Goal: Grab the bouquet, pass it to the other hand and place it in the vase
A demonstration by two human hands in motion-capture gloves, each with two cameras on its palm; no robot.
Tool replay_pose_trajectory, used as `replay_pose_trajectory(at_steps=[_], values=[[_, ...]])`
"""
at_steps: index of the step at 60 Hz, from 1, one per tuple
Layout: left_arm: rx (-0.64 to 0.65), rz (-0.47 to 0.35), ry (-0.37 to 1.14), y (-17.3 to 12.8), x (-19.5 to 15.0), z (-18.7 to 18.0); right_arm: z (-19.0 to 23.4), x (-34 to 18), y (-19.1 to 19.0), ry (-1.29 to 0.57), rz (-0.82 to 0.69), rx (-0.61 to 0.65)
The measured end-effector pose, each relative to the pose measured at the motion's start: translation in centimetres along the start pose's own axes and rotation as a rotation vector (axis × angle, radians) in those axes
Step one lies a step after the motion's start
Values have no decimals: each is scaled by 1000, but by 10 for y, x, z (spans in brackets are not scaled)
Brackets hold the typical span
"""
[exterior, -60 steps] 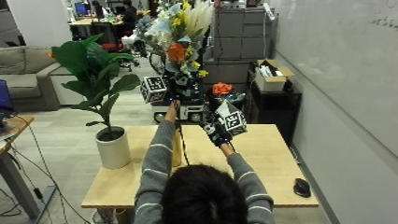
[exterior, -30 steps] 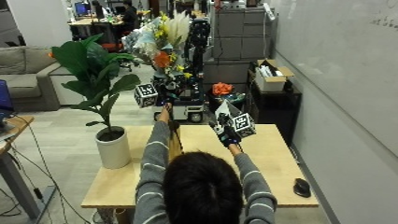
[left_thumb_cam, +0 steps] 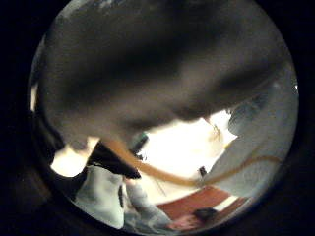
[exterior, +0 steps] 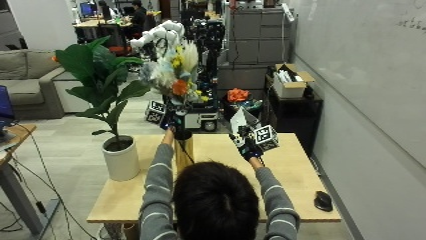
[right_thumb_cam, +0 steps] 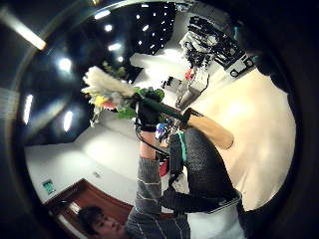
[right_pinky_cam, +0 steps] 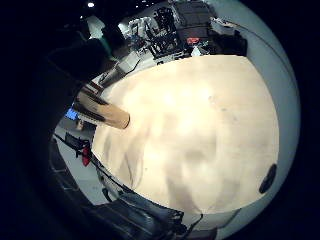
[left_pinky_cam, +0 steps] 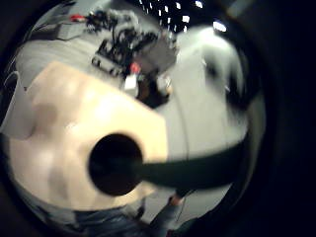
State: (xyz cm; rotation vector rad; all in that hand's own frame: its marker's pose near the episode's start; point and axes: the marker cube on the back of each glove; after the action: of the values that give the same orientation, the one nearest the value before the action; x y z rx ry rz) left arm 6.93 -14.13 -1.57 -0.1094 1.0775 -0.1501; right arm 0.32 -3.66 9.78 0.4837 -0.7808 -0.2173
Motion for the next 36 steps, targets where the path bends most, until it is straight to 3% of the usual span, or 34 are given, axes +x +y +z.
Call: replay_pose_trajectory(at_steps=[2, 4, 6, 8, 11, 19, 24, 26, 29, 33, 36], values=[[-115, -26, -105, 12, -20, 0, 2, -1, 1, -55, -58, 1], [-163, 6, -217, 7, -44, -3, 2, 2, 2, -53, -83, 9], [-201, -29, -302, 12, -65, -10, 1, 7, 5, -12, -59, 13], [-179, -77, -385, 26, -82, -21, 2, 9, 8, -14, -38, 9], [-121, -86, -476, 37, -105, -37, 3, 14, 12, -17, 1, 3], [-101, -72, -519, 53, -128, -61, -3, 14, 11, -19, -47, 37], [-34, 6, -489, 38, -137, -69, -6, 7, 15, -129, 23, -26], [-104, 28, -447, 39, -139, -70, -7, 4, 17, -172, 57, -51], [-231, 151, -388, 62, -131, -68, -13, 0, 14, -172, 13, -25], [-79, 97, -430, 66, -131, -72, -16, 6, 7, -158, -12, -5], [-96, 89, -434, 73, -133, -73, -9, 35, -8, -94, 77, 10]])
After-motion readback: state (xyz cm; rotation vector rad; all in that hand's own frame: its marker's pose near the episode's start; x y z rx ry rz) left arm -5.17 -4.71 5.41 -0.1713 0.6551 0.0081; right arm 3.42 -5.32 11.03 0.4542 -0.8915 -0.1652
